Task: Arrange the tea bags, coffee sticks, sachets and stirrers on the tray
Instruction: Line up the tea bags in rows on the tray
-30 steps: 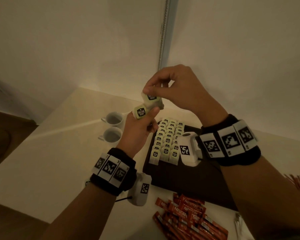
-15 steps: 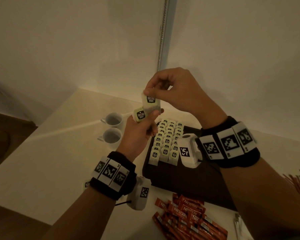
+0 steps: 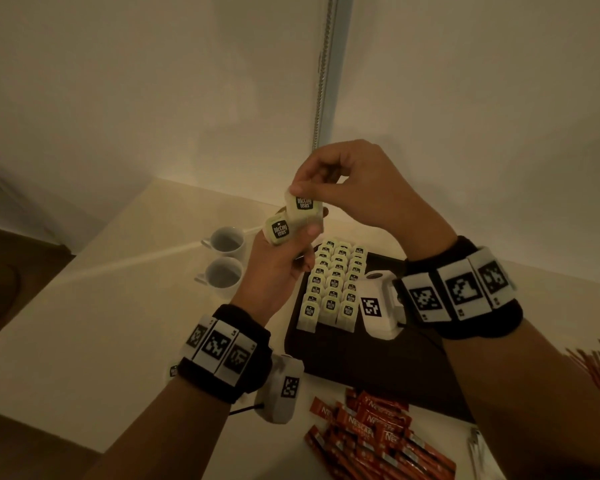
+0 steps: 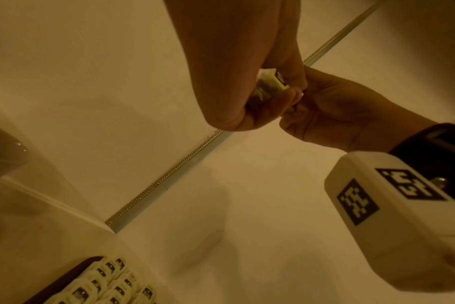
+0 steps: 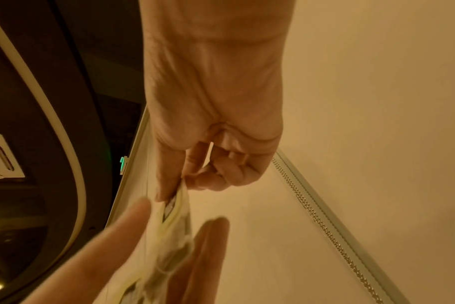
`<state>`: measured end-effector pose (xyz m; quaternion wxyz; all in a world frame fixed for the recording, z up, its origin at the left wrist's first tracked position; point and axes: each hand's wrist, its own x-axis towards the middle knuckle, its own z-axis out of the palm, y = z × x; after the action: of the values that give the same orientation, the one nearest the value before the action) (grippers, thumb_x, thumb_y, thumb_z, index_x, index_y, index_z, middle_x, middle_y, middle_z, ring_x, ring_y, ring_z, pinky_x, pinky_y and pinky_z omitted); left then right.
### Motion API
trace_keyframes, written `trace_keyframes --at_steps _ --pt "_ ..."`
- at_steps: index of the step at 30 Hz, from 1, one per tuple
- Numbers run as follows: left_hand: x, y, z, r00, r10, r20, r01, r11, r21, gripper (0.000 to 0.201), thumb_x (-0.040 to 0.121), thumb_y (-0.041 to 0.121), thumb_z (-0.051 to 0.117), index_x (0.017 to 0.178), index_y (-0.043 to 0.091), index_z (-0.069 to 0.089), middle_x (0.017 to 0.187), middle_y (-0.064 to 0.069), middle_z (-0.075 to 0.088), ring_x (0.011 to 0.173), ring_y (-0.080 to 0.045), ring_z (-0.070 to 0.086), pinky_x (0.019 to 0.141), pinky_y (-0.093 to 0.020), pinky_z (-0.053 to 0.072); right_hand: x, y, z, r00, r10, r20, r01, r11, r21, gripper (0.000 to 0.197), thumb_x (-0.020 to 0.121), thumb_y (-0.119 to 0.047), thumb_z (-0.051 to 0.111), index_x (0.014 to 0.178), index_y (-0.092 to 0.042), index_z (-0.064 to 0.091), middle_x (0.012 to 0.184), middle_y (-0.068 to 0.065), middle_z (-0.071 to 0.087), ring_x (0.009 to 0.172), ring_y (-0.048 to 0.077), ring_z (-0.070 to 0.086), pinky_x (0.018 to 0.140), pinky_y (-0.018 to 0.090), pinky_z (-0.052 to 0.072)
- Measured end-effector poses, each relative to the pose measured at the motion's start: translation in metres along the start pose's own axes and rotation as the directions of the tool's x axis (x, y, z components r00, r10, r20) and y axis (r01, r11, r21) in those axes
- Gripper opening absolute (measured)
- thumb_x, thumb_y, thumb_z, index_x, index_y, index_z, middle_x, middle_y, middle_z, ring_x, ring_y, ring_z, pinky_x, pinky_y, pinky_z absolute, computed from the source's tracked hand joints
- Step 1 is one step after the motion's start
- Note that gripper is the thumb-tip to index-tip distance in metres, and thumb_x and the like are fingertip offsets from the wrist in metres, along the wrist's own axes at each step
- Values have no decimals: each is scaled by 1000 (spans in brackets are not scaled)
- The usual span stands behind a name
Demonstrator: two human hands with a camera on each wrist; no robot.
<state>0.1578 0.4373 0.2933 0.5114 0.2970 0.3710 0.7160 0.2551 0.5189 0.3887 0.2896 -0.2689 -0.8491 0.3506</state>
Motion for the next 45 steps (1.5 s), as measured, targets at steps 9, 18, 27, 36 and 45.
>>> trace_keyframes --at_steps 9,18,27,36,45 --pt "-1 -11 -4 999 -46 -28 47 998 32 12 75 22 63 86 20 68 79 -3 66 45 -8 47 46 -18 41 -6 10 -10 996 66 -53 -63 996 57 11 75 -25 77 79 -16 71 67 -2 63 56 2 52 51 10 40" --pt "-3 -17 -50 922 -313 -227 323 946 6 56 97 55 27 87 10 59 67 -5 68 53 -16 64 40 -16 39 -60 100 16 932 328 153 -305 939 -157 5 82 -19 69 85 -15 67 76 -10 65 65 2 59 63 7 44" --pt "3 -15 -63 930 -297 -218 299 954 -24 75 93 64 10 87 8 60 68 -10 69 53 -19 64 40 -15 39 -105 198 86 720 613 326 -547 790 -277 13 86 -12 64 99 -8 63 94 -3 58 86 6 54 65 10 41" --pt "7 -20 -65 934 -303 -190 308 951 -4 83 91 67 2 92 8 60 69 -13 69 53 -22 64 41 -18 39 -99 233 107 758 628 180 -569 770 -290 15 88 -14 64 100 -7 62 106 9 64 95 16 58 84 24 47" --pt "10 -22 -57 946 -309 -95 315 948 48 81 89 67 3 111 9 54 73 -18 70 54 -26 65 42 -21 44 -50 151 82 910 410 -54 -404 909 98 24 91 -33 57 99 -12 64 97 2 63 86 14 56 68 11 40"
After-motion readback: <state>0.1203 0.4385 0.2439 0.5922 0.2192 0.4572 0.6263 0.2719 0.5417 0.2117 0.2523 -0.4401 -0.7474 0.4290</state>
